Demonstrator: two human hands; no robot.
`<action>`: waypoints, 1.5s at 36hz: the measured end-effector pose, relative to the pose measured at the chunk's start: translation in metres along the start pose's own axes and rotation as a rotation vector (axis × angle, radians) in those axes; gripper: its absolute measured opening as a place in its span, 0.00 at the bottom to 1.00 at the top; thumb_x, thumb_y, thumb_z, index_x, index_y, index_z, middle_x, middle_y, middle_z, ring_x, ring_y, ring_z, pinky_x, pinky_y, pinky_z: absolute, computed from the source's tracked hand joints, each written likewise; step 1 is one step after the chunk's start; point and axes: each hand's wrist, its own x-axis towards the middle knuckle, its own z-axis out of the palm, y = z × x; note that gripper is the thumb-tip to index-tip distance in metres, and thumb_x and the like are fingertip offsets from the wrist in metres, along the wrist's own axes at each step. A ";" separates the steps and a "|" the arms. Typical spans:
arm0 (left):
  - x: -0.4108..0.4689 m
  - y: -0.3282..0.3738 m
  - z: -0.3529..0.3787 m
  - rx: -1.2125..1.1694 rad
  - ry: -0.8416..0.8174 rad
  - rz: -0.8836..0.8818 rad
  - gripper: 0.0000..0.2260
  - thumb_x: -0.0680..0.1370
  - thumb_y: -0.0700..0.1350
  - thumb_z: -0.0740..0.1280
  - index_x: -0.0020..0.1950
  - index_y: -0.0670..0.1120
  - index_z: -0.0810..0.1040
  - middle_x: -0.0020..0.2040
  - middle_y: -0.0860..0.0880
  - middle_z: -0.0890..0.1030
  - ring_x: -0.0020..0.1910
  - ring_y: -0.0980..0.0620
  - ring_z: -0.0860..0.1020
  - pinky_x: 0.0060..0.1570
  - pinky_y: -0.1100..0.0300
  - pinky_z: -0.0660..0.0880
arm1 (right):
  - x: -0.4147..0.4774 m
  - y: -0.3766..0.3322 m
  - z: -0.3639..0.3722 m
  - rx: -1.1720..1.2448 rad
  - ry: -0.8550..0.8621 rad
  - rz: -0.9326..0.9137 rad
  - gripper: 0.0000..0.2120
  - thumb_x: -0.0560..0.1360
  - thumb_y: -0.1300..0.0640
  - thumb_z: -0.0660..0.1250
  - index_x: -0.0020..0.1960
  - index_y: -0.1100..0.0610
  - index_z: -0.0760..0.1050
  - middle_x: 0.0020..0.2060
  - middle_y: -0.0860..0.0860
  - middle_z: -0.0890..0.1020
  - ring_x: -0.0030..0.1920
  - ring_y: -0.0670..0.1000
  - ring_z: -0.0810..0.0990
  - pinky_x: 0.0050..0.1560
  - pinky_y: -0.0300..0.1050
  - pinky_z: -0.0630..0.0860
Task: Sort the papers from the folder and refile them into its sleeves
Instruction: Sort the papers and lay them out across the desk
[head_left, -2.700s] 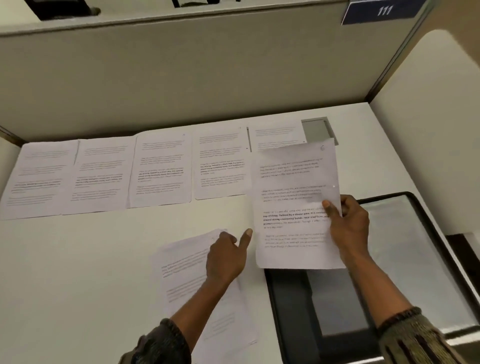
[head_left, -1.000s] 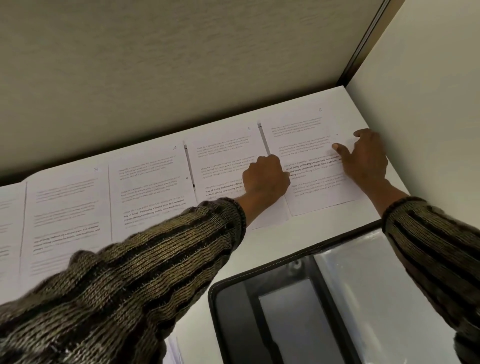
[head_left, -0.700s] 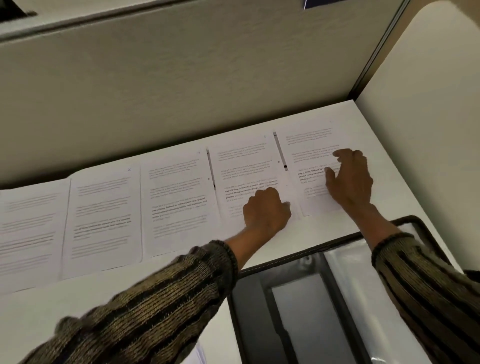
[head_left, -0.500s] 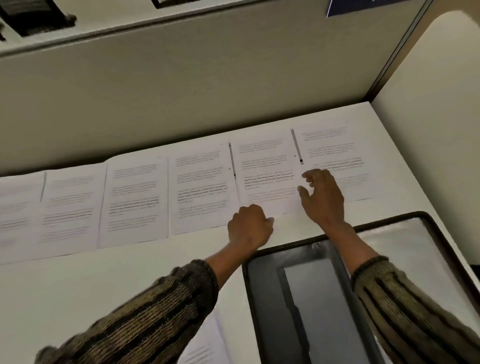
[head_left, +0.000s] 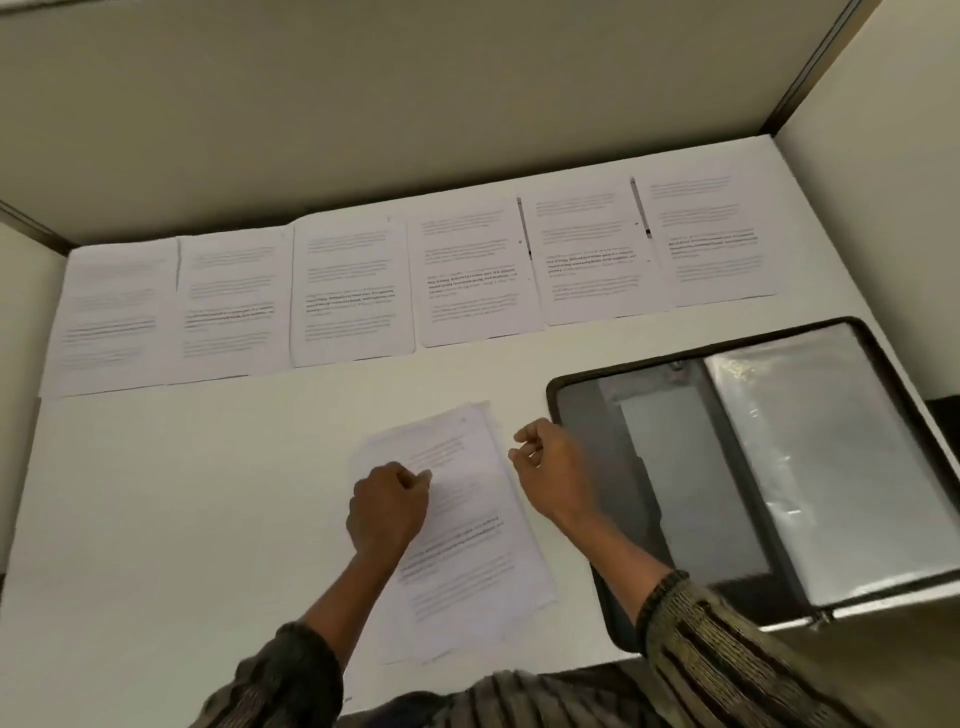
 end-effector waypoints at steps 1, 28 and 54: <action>-0.008 -0.013 0.000 -0.003 -0.004 0.004 0.15 0.79 0.58 0.72 0.37 0.51 0.79 0.35 0.54 0.82 0.38 0.51 0.80 0.43 0.55 0.77 | -0.009 0.002 0.007 -0.032 -0.006 0.030 0.09 0.78 0.53 0.74 0.55 0.51 0.77 0.47 0.46 0.79 0.46 0.46 0.80 0.50 0.52 0.82; -0.025 -0.081 0.029 -0.125 -0.335 0.193 0.37 0.66 0.87 0.55 0.36 0.52 0.69 0.47 0.45 0.80 0.56 0.43 0.74 0.63 0.42 0.73 | -0.134 -0.011 0.077 -0.226 0.148 -0.025 0.06 0.78 0.55 0.74 0.53 0.49 0.79 0.45 0.45 0.80 0.44 0.46 0.79 0.43 0.45 0.81; -0.019 -0.105 0.013 -0.370 -0.450 0.137 0.21 0.78 0.56 0.75 0.67 0.48 0.81 0.63 0.50 0.82 0.59 0.51 0.82 0.63 0.49 0.82 | -0.090 -0.001 0.074 -0.283 0.138 0.199 0.40 0.70 0.35 0.77 0.72 0.52 0.66 0.62 0.52 0.72 0.61 0.53 0.71 0.50 0.50 0.75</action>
